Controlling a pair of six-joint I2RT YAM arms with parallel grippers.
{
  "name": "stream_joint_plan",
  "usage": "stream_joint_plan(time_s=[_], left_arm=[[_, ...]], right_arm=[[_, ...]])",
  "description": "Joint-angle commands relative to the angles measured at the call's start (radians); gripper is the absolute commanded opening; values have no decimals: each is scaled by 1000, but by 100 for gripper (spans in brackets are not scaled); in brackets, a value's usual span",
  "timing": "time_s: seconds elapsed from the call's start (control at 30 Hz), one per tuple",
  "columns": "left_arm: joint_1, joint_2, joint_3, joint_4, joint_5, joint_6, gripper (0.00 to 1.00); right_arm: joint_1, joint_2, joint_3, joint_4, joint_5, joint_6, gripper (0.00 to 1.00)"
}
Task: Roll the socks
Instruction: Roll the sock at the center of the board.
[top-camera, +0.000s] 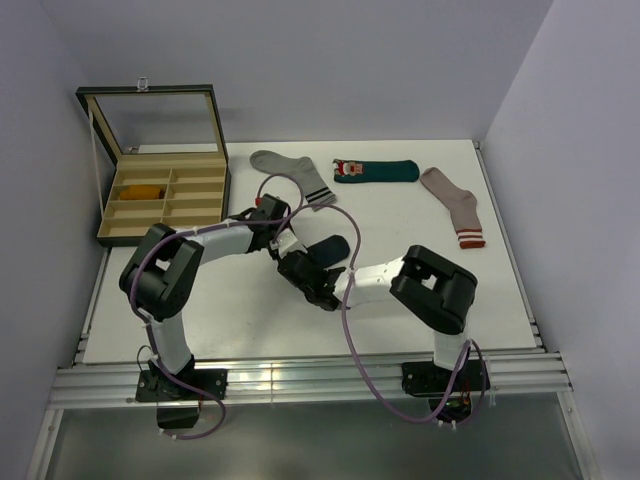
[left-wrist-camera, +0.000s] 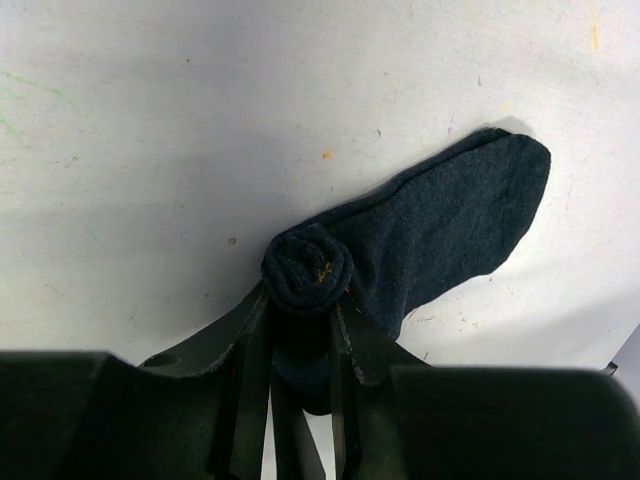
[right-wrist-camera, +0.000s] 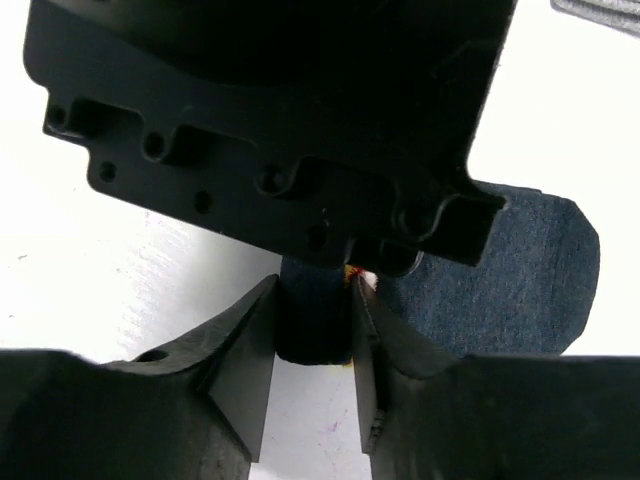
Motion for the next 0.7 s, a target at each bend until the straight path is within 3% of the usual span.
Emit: stream_joint_plan(time_s=[0.0, 0.07, 0.17, 0.3, 0.5, 0.67], left_arm=[[-4, 49, -15, -91, -7, 51, 10], [-4, 46, -13, -89, 0, 54, 11], [-3, 46, -4, -88, 8, 57, 14], [5, 30, -13, -63, 12, 42, 27], [26, -71, -99, 61, 9, -16, 66], [66, -192, -186, 161, -23, -85, 73]], right_arm=[[-15, 50, 12, -67, -32, 51, 38], [-39, 58, 10, -85, -90, 83, 34], [-102, 34, -14, -94, -202, 110, 10], [-190, -16, -31, -106, -427, 143, 0], [-282, -43, -48, -134, -691, 199, 0], [-355, -31, -34, -154, -900, 245, 0]])
